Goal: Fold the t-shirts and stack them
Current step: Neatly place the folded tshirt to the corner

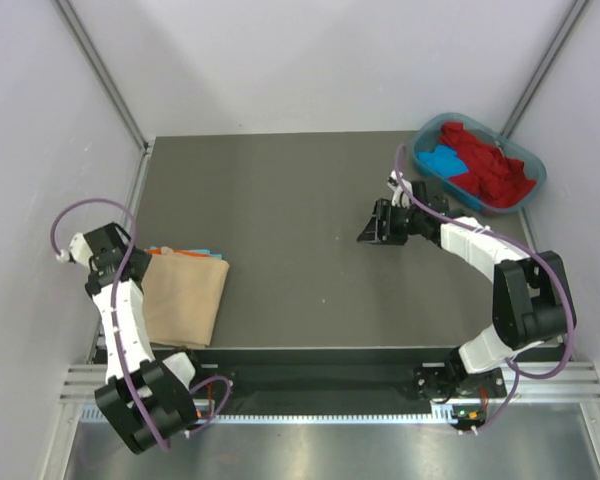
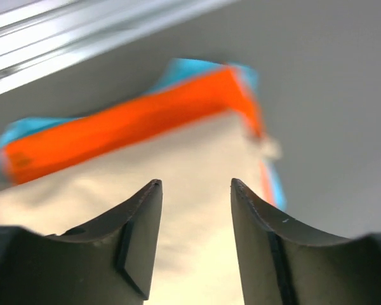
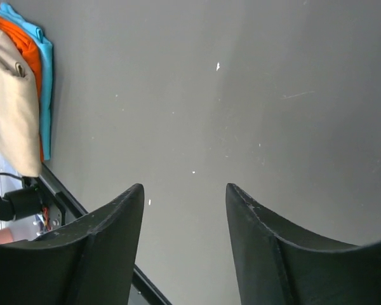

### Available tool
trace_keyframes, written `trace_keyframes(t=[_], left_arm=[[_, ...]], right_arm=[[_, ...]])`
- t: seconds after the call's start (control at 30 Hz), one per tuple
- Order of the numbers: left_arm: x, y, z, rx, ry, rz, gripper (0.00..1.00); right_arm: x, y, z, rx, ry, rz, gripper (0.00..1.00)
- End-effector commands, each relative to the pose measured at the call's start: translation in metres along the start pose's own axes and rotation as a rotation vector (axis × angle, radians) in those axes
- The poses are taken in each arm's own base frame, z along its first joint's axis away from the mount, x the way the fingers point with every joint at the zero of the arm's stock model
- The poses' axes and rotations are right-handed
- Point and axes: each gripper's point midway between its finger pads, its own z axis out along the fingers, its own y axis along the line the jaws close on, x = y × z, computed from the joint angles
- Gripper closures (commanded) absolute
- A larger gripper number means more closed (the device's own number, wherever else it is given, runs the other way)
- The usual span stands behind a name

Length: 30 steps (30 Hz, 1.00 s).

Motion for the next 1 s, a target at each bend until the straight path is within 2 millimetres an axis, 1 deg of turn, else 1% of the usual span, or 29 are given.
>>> trace_keyframes(t=[0.0,0.03,0.07,0.1,0.13,0.17,0.2,0.23,0.3,0.33,0.37,0.4,0.43,0.47,0.5,0.53,0.57,0.6,0.63,0.67,0.7,0.73,0.77,0.8,0.83,0.9,0.97], left_arm=[[-0.013,-0.072,-0.040,0.391,-0.017,0.144,0.46],[-0.008,-0.076,-0.041,0.417,0.011,0.177,0.47],[0.002,-0.079,-0.042,0.434,0.061,0.192,0.48],[0.017,-0.071,-0.036,0.394,0.122,0.204,0.51],[0.023,-0.060,-0.032,0.327,0.142,0.161,0.51],[0.020,-0.042,-0.023,0.226,0.111,0.130,0.51],[0.018,-0.028,-0.021,0.158,0.081,0.097,0.51],[0.027,-0.015,-0.018,0.106,0.095,0.041,0.52],[0.023,0.000,-0.018,0.039,0.046,-0.019,0.52],[0.026,0.006,-0.019,0.003,0.051,-0.079,0.54],[0.028,0.008,-0.020,-0.005,0.054,-0.090,0.56],[0.025,0.016,-0.021,-0.055,0.037,-0.120,0.58],[0.030,0.026,-0.024,-0.114,0.056,-0.159,0.66],[0.027,0.025,-0.025,-0.115,0.049,-0.158,0.69],[0.020,0.027,-0.025,-0.133,0.015,-0.166,0.69],[0.018,0.032,-0.028,-0.159,0.002,-0.179,0.70],[0.011,0.032,-0.030,-0.170,-0.022,-0.186,0.78],[0.001,0.031,-0.034,-0.174,-0.054,-0.189,0.81],[-0.008,0.036,-0.037,-0.205,-0.098,-0.191,0.82],[-0.008,0.043,-0.040,-0.245,-0.101,-0.195,0.84],[-0.013,0.042,-0.044,-0.250,-0.112,-0.205,1.00],[-0.012,0.045,-0.044,-0.268,-0.110,-0.204,1.00],[-0.007,0.050,-0.044,-0.301,-0.089,-0.205,1.00],[0.002,0.060,-0.045,-0.344,-0.064,-0.201,1.00],[0.008,0.067,-0.044,-0.376,-0.055,-0.214,1.00],[0.013,0.084,-0.043,-0.447,-0.067,-0.195,1.00],[0.010,0.095,-0.044,-0.487,-0.108,-0.195,1.00]], right_arm=[[-0.017,0.017,-0.018,0.000,-0.073,-0.052,0.44],[-0.016,0.017,-0.019,0.006,-0.073,-0.054,0.41],[-0.015,0.016,-0.020,0.012,-0.074,-0.056,0.39],[-0.016,0.017,-0.022,0.016,-0.080,-0.060,0.37],[-0.015,0.014,-0.023,0.032,-0.078,-0.064,0.34],[-0.015,0.014,-0.024,0.040,-0.076,-0.065,0.30],[-0.014,0.012,-0.023,0.048,-0.069,-0.062,0.27],[-0.009,0.009,-0.024,0.062,-0.051,-0.048,0.24],[-0.004,0.012,-0.024,0.042,-0.044,-0.050,0.24],[-0.001,0.011,-0.022,0.047,-0.051,-0.045,0.24],[-0.002,0.011,-0.022,0.049,-0.059,-0.041,0.24],[-0.002,0.010,-0.020,0.048,-0.059,-0.037,0.24],[-0.004,0.010,-0.018,0.046,-0.063,-0.031,0.24],[-0.003,0.008,-0.015,0.046,-0.058,-0.023,0.24],[-0.005,0.007,-0.012,0.044,-0.058,-0.021,0.24],[-0.008,0.007,-0.011,0.042,-0.059,-0.020,0.24],[-0.007,0.005,-0.008,0.044,-0.050,-0.015,0.24],[-0.007,0.006,-0.007,0.042,-0.044,-0.013,0.24],[-0.009,0.008,-0.007,0.040,-0.047,-0.018,0.24],[-0.010,0.008,-0.007,0.038,-0.050,-0.021,0.24],[-0.013,0.009,-0.009,0.036,-0.061,-0.023,0.24],[-0.015,0.011,-0.009,0.034,-0.065,-0.024,0.23],[-0.016,0.011,-0.008,0.031,-0.062,-0.023,0.24],[-0.016,0.011,-0.008,0.029,-0.059,-0.019,0.23],[-0.018,0.016,-0.007,0.015,-0.056,-0.023,0.24],[-0.022,0.019,-0.008,0.007,-0.059,-0.027,0.24],[-0.023,0.024,-0.009,0.000,-0.058,-0.033,0.23]])
